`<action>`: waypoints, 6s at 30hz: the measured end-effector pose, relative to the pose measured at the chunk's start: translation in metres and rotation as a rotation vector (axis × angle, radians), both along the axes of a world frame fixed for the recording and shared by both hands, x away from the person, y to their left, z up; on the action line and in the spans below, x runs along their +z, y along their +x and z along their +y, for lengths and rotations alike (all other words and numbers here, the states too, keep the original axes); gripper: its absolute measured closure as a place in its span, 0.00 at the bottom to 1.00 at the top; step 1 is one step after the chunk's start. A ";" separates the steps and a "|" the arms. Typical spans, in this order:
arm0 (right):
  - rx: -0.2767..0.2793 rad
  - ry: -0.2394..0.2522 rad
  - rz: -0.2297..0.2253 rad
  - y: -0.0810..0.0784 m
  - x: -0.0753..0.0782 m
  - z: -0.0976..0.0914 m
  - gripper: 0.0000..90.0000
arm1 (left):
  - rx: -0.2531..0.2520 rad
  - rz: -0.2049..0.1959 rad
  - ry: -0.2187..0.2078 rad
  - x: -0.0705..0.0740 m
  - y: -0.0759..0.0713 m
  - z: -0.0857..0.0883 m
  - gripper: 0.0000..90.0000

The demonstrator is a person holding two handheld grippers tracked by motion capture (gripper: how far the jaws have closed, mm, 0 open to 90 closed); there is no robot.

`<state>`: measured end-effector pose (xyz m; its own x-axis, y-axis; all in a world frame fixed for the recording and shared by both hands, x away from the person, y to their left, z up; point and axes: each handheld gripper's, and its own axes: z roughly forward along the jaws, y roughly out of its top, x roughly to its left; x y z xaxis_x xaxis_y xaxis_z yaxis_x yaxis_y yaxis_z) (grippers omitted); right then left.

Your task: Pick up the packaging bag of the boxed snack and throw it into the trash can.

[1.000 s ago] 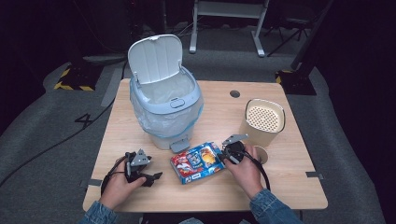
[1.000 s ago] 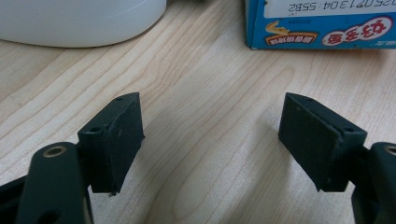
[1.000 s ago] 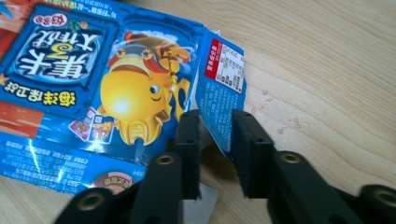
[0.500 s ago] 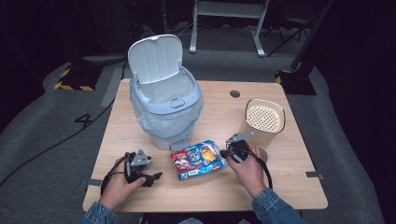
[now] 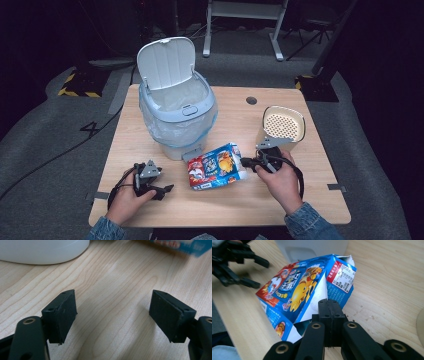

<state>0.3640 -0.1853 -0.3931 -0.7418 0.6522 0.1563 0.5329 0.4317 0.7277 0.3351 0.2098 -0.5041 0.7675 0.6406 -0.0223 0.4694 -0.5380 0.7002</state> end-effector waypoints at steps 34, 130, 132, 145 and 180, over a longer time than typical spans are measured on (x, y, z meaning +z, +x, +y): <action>0.081 0.217 -0.121 -0.044 0.099 -0.042 1.00 | -0.005 -0.002 0.002 0.000 0.002 -0.001 0.24; -0.086 0.322 -0.147 0.060 0.152 0.068 0.98 | 0.009 -0.006 0.004 0.000 0.002 -0.005 0.24; -0.077 0.333 -0.160 0.060 0.153 0.071 0.99 | 0.009 -0.005 0.003 0.000 0.002 -0.005 0.24; -0.072 0.323 -0.256 0.050 0.156 0.069 0.51 | 0.007 -0.005 0.003 0.000 0.002 -0.005 0.24; 0.013 0.250 -0.289 0.071 0.151 0.101 0.72 | 0.008 -0.005 0.003 0.000 0.002 -0.005 0.24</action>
<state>0.4349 -0.0842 -0.2424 -0.7865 0.6107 0.0923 0.2857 0.2273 0.9310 0.3372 0.2043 -0.5041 0.7627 0.6465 -0.0167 0.4699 -0.5363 0.7012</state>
